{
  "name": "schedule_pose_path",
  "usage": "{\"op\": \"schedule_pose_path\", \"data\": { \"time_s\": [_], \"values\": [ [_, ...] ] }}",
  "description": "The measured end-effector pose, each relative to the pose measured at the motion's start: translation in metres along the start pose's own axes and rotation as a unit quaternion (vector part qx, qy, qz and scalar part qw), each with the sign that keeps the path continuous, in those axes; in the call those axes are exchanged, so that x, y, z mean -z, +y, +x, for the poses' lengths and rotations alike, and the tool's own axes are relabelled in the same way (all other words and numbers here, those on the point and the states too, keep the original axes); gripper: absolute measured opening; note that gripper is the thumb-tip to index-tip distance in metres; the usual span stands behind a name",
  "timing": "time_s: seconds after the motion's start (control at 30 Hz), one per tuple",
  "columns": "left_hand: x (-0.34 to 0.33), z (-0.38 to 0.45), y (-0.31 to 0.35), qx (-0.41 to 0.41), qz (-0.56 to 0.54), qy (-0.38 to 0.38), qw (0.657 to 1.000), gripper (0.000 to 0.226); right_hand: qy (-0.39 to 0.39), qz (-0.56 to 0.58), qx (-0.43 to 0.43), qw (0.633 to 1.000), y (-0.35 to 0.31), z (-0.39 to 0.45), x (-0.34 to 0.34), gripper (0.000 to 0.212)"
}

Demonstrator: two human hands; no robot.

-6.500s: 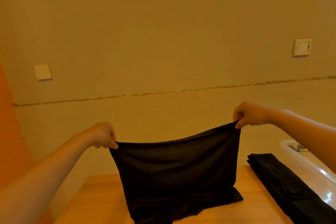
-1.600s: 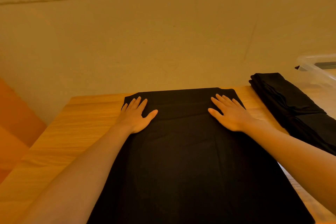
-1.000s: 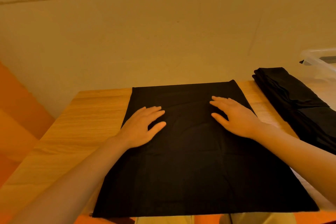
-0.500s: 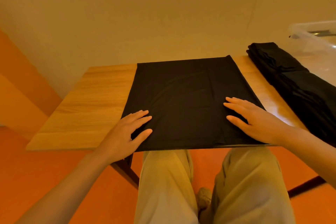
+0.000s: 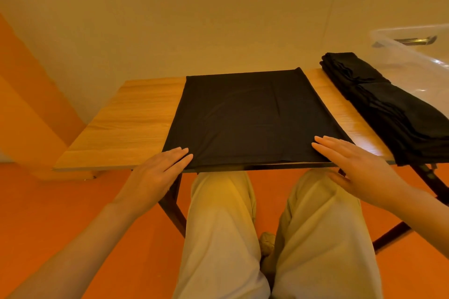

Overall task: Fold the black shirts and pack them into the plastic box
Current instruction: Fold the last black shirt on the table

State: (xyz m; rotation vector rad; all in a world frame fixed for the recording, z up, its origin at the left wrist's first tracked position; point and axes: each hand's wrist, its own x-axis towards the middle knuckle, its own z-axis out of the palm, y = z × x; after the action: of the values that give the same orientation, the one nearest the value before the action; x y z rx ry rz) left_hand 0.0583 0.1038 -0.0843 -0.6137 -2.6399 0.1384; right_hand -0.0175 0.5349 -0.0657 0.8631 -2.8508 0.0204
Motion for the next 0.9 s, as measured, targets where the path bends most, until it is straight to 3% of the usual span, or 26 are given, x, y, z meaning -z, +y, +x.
{"op": "schedule_pose_path", "data": {
  "time_s": [0.1,0.2,0.3,0.37,0.67,0.9],
  "values": [
    [0.002,-0.006,-0.005,0.0,-0.003,0.044,0.999,0.057,0.11,-0.017,0.011,0.994,0.008,-0.013,-0.01,0.059],
    [0.006,-0.007,-0.006,-0.012,-0.005,0.068,0.998,0.023,0.178,-0.016,0.049,0.983,0.015,-0.02,-0.014,0.032],
    [0.01,-0.004,-0.008,0.0,-0.026,0.057,0.998,0.032,0.199,-0.002,0.072,0.977,0.02,-0.024,-0.015,0.059],
    [0.012,-0.004,-0.009,0.007,-0.025,0.056,0.998,0.033,0.205,-0.001,0.084,0.975,0.024,-0.027,-0.016,0.065],
    [0.012,-0.006,-0.006,0.062,-0.074,0.073,0.993,0.029,0.242,-0.005,0.055,0.969,0.031,-0.027,-0.014,0.058],
    [0.016,-0.003,-0.011,0.105,-0.093,0.096,0.985,0.039,0.195,0.089,0.023,0.976,0.035,-0.019,-0.008,0.061]
  ]
}}
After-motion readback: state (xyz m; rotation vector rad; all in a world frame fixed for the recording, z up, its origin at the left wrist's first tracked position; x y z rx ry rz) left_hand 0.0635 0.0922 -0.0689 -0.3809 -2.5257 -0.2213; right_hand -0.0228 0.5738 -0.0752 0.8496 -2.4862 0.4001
